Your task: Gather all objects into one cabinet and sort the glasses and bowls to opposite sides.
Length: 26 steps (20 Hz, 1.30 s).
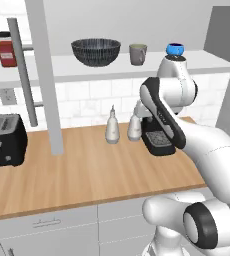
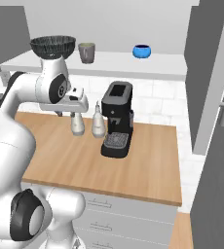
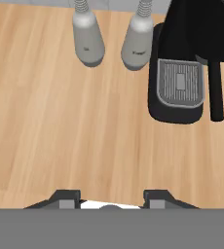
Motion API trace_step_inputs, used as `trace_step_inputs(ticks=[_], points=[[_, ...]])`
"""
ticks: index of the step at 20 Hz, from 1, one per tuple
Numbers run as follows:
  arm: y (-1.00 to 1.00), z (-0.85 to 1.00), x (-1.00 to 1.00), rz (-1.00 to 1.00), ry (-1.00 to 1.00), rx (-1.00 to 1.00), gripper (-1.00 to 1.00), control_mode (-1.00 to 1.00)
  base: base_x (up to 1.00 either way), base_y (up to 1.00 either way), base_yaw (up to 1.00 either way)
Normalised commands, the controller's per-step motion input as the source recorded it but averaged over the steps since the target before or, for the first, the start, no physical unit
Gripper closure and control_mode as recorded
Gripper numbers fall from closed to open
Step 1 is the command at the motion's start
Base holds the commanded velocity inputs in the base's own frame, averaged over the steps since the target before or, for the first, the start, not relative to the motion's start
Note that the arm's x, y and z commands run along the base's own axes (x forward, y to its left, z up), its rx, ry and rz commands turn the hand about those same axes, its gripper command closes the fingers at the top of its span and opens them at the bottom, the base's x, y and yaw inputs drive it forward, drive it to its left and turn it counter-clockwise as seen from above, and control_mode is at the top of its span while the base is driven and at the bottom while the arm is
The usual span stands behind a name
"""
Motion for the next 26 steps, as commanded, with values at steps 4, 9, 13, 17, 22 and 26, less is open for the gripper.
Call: trace_step_inputs(ticks=[4,9,13,17,22,26], points=[[0.00,0.00,0.00,0.00,0.00,0.00,-1.00,1.00,0.00,0.00,0.00],[0.00,0.00,0.00,0.00,0.00,0.00,-1.00,1.00,-0.13,0.01,0.35],[0.00,0.00,0.00,0.00,0.00,0.00,-1.00,1.00,-0.03,0.12,0.68],[0.00,0.00,0.00,0.00,0.00,0.00,-1.00,1.00,0.00,0.27,0.80],[0.00,0.00,0.00,0.00,0.00,0.00,-1.00,1.00,-0.24,0.17,0.71],[0.00,0.00,0.00,0.00,0.00,0.00,-1.00,1.00,-0.62,0.11,0.54]])
